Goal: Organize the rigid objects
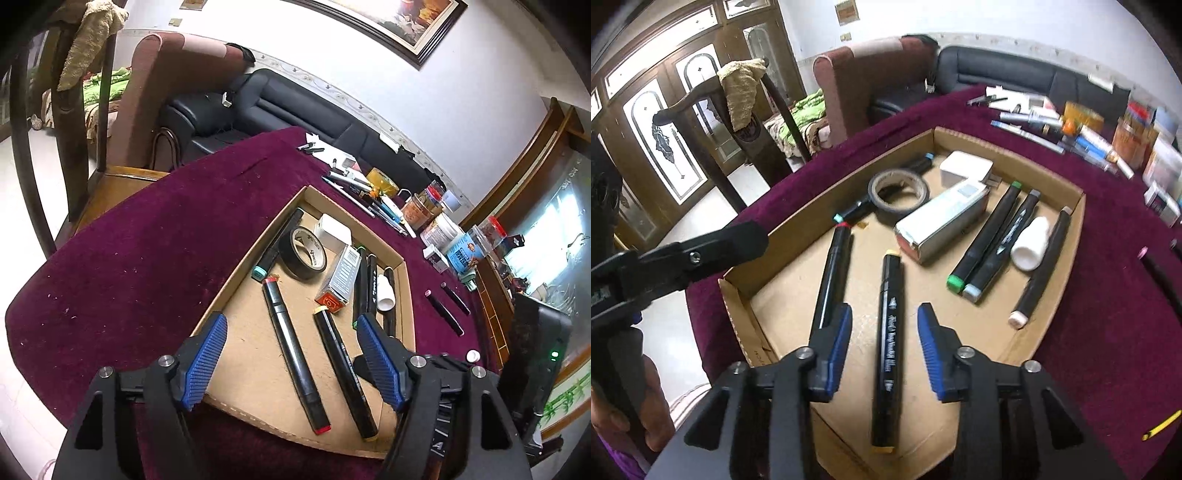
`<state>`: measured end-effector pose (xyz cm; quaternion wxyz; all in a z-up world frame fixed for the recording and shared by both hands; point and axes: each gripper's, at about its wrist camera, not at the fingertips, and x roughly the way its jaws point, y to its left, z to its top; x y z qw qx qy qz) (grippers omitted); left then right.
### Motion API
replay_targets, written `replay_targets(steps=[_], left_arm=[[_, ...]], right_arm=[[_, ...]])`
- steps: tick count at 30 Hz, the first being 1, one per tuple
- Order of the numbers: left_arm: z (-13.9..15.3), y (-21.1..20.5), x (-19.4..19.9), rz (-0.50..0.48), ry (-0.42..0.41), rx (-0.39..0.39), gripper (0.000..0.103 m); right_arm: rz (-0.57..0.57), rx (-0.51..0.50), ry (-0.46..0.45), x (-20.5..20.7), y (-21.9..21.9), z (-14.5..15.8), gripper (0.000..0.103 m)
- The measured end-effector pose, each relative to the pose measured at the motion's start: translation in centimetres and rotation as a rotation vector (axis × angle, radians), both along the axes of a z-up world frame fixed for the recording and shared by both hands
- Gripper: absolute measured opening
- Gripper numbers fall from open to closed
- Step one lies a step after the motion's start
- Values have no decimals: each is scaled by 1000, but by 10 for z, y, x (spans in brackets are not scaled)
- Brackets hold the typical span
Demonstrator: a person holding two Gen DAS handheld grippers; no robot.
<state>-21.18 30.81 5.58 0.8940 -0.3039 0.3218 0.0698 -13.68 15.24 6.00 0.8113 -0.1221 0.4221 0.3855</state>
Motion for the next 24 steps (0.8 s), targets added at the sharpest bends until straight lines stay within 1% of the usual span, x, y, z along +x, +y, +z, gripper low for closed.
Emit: replay_targets(steps=[4, 9, 12, 17, 19, 24], left_arm=[[0, -1, -1, 5, 2, 5, 77], [1, -6, -1, 3, 11, 24, 78], [3, -9, -2, -1, 14, 40, 78], [7, -21, 1, -13, 18, 79, 79], [9, -26, 2, -18, 20, 91, 80], [12, -36, 6, -30, 30, 122, 80]], right_arm=[[-17, -1, -59, -4, -7, 8, 49], [-58, -23, -130, -6, -18, 13, 54], [-89, -35, -165, -5, -26, 15, 59], [-136, -58, -214, -2, -41, 17, 61], [-151, -66, -226, -1, -46, 16, 63], [-185, -88, -251, 5, -59, 13, 64]])
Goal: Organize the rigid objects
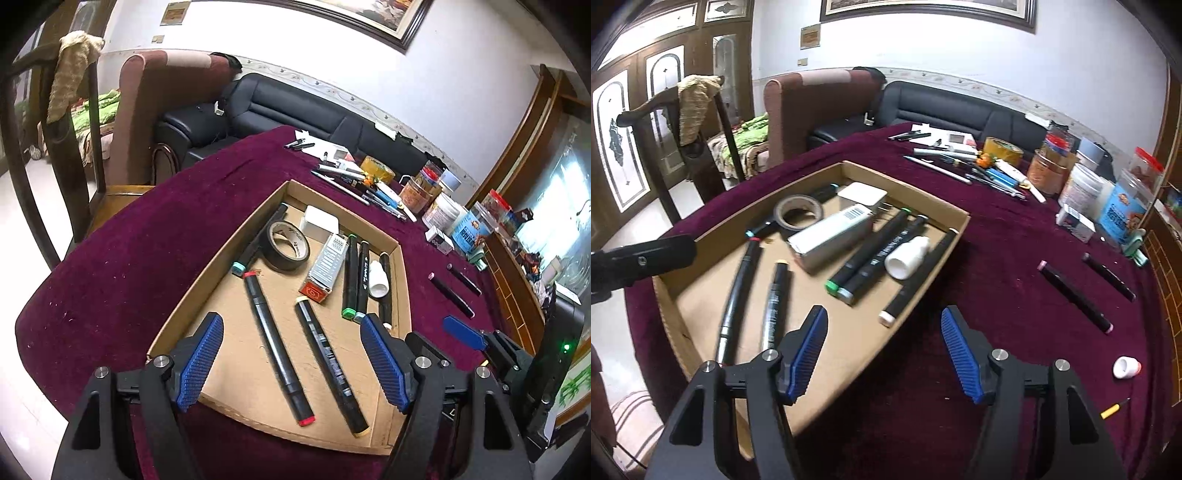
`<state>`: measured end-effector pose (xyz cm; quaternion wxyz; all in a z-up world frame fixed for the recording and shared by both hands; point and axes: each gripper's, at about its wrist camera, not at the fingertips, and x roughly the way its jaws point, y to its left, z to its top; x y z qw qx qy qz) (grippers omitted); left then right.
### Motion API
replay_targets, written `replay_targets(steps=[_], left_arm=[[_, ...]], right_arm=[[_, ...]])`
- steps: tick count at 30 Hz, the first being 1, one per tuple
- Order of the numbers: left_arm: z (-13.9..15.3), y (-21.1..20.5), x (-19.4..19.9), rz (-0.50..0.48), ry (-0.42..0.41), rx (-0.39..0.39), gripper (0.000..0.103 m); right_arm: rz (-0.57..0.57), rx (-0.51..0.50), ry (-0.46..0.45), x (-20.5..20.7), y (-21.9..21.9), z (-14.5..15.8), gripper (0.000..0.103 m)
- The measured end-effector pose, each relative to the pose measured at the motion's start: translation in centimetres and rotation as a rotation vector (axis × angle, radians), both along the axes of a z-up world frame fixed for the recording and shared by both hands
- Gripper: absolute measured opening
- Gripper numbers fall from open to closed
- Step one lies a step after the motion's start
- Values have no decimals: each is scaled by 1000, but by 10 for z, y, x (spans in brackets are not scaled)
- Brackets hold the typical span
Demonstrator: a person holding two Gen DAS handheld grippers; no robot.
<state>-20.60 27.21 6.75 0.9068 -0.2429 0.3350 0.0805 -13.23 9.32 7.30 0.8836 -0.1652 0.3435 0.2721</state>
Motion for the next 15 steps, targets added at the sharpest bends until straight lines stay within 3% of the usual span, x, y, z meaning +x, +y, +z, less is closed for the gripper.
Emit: replay_targets(steps=[15], left_arm=[[5, -41, 20, -79, 50, 92, 83]], right_arm=[[-55, -12, -5, 18, -36, -7, 65]])
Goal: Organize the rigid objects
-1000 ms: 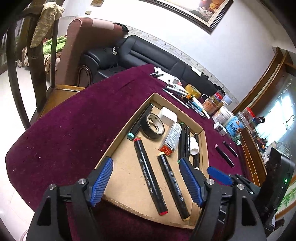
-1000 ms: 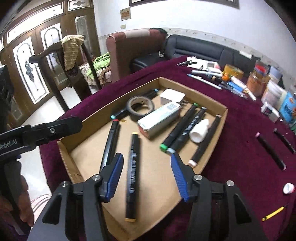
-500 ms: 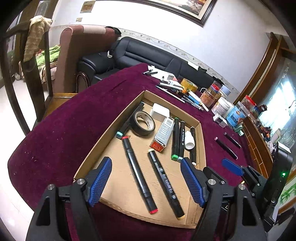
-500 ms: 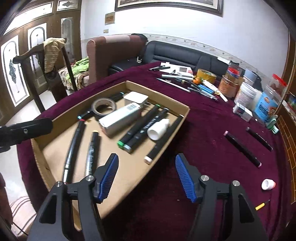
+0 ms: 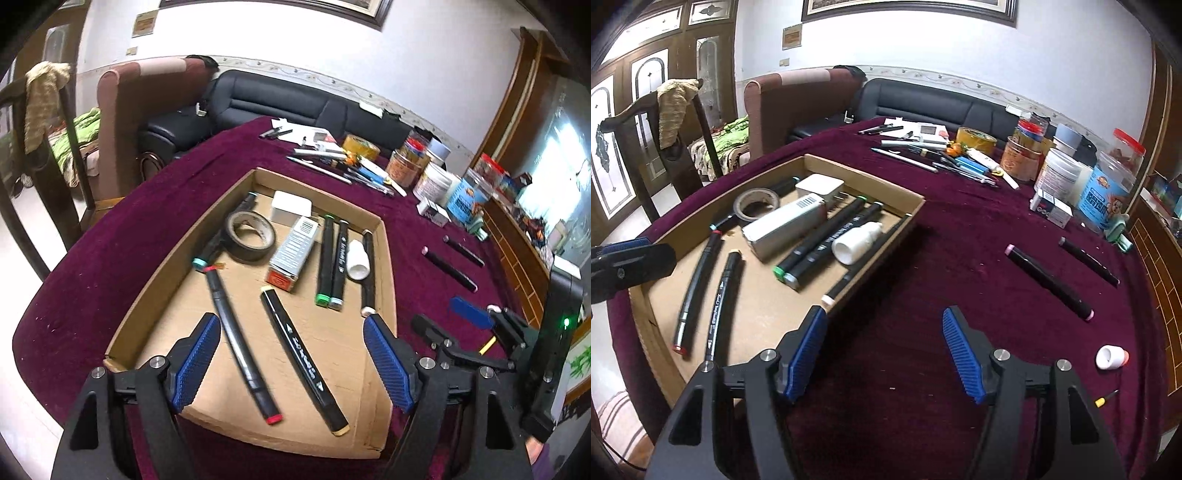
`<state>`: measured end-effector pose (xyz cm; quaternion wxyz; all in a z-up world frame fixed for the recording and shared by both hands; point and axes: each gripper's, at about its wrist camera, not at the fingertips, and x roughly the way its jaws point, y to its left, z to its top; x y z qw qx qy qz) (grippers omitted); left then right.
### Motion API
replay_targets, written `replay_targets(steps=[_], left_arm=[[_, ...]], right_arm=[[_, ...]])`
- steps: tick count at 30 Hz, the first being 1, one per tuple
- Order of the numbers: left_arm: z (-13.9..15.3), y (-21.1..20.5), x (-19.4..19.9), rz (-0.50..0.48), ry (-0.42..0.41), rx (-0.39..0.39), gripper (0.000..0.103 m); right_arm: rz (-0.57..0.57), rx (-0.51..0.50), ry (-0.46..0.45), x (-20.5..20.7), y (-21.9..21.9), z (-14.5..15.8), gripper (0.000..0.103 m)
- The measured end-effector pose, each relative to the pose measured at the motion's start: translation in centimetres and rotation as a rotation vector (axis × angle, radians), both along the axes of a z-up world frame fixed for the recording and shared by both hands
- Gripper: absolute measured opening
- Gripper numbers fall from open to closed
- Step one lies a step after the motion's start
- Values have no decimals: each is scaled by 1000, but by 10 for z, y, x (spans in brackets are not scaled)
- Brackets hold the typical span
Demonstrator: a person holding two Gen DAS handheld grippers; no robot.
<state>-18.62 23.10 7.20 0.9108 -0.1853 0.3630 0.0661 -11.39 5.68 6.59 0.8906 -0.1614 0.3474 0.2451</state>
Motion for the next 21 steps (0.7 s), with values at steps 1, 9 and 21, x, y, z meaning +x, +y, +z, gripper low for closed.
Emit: replay_targets(steps=[1, 9, 21], left_arm=[[1, -4, 2, -13, 3, 6, 83], [5, -29, 7, -87, -7, 41, 83], [3, -41, 13, -121, 17, 38, 83]], right_arm=[[-2, -8, 1, 4, -5, 1, 65], [-237, 107, 140, 118, -113, 6, 65], [-295, 292, 385, 208, -164, -34, 67]])
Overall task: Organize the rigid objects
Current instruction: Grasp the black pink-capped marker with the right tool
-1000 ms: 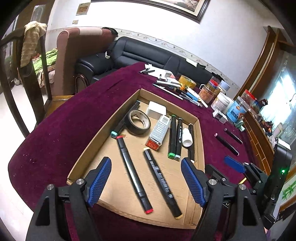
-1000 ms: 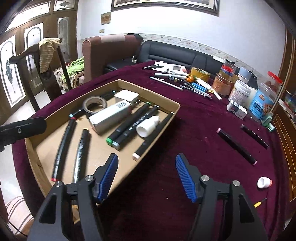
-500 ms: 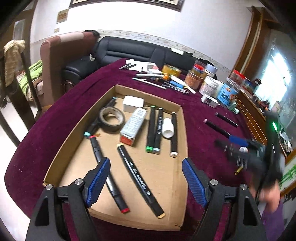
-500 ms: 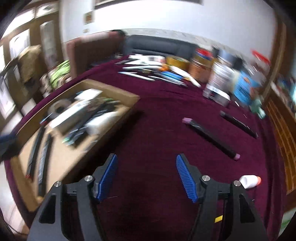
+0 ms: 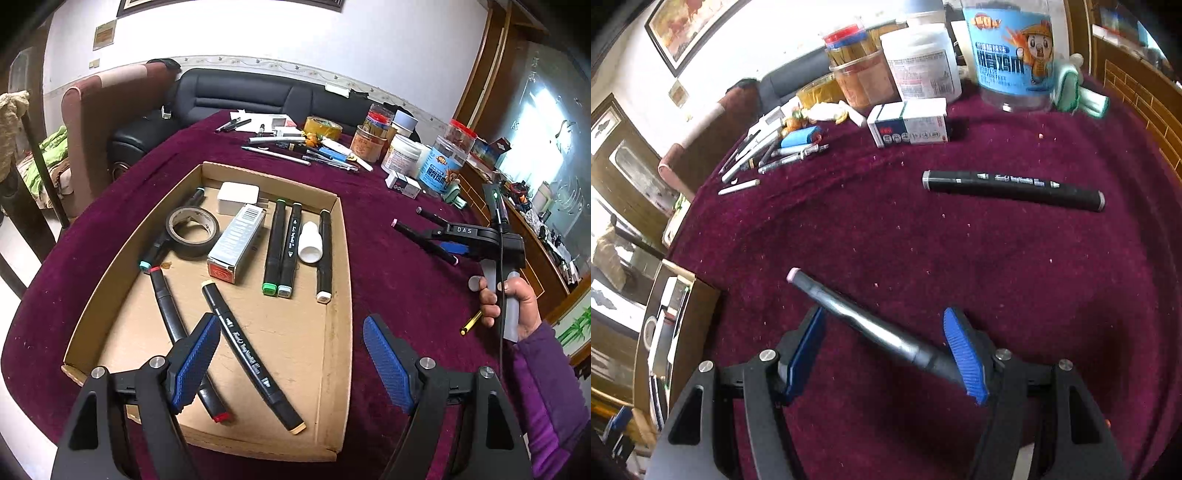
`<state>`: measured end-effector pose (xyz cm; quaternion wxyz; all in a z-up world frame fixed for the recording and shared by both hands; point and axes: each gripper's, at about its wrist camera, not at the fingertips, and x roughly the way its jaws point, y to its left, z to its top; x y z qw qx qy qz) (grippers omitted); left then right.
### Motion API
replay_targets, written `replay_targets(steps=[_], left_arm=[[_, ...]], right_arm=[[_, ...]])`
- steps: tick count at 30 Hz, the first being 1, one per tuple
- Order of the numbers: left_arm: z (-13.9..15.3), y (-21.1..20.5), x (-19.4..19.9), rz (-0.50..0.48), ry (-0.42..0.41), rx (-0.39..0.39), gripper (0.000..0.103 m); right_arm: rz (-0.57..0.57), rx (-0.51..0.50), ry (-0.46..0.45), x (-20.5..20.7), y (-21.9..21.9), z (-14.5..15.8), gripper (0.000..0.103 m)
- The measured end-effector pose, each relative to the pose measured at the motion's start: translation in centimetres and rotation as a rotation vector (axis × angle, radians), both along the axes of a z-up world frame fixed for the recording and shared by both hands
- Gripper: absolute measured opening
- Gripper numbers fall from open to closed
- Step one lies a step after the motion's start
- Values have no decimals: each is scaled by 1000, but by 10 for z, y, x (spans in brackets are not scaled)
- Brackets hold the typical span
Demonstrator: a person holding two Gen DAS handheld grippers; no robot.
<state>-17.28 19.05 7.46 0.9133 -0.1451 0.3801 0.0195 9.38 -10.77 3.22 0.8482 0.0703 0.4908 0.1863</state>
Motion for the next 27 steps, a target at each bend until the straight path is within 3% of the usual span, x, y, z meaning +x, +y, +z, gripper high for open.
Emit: replay_targets(steps=[5, 8, 11, 14, 15, 18, 20, 24, 27], left_arm=[[-5, 0, 5, -9, 14, -23, 83], [-8, -4, 7, -20, 25, -30, 83], [-7, -8, 5, -36, 23, -26, 83], [-5, -9, 3, -38, 16, -22, 83], [-5, -8, 2, -37, 14, -25, 83], [-6, -5, 0, -32, 14, -36, 83], [-7, -3, -1, -32, 15, -47, 83], [-8, -3, -2, -40, 12, -61, 83], [-8, -7, -2, -60, 11, -66, 83]], right_arm=[[165, 95, 70, -25, 25, -1, 67], [203, 4, 22, -41, 46, 3, 67], [151, -117, -29, -39, 59, 4, 66], [87, -141, -24, -32, 63, -1, 66], [65, -146, -34, -32, 63, -1, 61], [20, -215, -56, -36, 63, 0, 24], [49, -118, -5, -41, 58, -1, 15], [94, 0, 84, -73, 59, -3, 14], [202, 99, 158, -109, 72, -7, 15]])
